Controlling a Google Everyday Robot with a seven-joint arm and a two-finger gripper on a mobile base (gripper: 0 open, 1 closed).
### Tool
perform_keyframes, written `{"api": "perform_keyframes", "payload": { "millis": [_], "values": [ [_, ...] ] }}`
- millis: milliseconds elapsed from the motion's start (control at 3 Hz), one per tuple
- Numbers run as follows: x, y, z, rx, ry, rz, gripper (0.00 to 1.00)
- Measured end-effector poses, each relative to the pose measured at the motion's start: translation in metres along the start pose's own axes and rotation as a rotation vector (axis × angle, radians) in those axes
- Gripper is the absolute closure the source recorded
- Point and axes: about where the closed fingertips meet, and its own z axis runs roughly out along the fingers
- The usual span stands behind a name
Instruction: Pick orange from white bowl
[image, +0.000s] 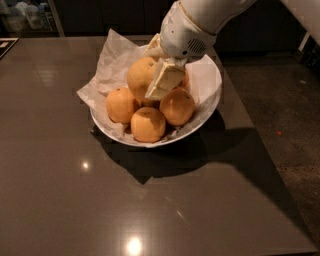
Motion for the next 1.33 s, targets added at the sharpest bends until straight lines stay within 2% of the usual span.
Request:
{"api": "perform_keyframes", "payload": {
  "millis": [333,667,1000,1333],
  "values": [
    [-0.025,0.008,-0.021,0.055,-0.020,-0.029,1.00],
    [-0.037,0.021,-0.030,0.071,-0.024,-0.055,1.00],
    [-0.037,0.021,-0.030,0.071,-0.023,-0.056,1.00],
    [-0.040,0.048,-0.037,0.081,-0.037,-0.017,1.00]
  ]
}}
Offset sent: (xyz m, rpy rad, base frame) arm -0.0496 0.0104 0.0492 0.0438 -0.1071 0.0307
